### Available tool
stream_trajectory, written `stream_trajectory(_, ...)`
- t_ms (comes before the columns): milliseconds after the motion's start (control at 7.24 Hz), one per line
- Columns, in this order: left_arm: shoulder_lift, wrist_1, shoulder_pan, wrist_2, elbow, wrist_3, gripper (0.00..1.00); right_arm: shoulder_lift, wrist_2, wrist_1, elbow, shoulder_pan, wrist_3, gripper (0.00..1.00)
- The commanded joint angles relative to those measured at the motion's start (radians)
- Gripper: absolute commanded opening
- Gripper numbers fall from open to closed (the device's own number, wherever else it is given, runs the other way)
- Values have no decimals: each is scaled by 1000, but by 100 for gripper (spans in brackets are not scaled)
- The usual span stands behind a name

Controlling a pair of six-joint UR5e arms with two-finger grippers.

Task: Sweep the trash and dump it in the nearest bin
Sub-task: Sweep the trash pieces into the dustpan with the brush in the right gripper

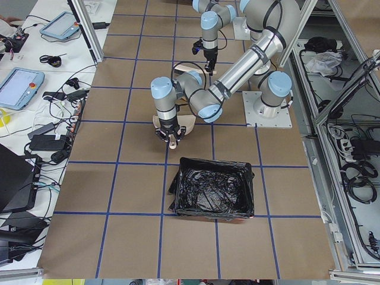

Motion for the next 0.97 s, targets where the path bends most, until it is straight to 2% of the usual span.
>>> stream_trajectory(0, -25, 22, -3, 1, -3, 3, 0, 23, 5, 26, -56, 63, 133, 0)
stream_trajectory(414, -37, 39, -17, 9, -3, 25, 0, 115, 17, 29, -174, 65, 144, 0)
stream_trajectory(829, -39, 39, -18, 16, -3, 26, 0, 157, 23, 28, -225, 71, 143, 0)
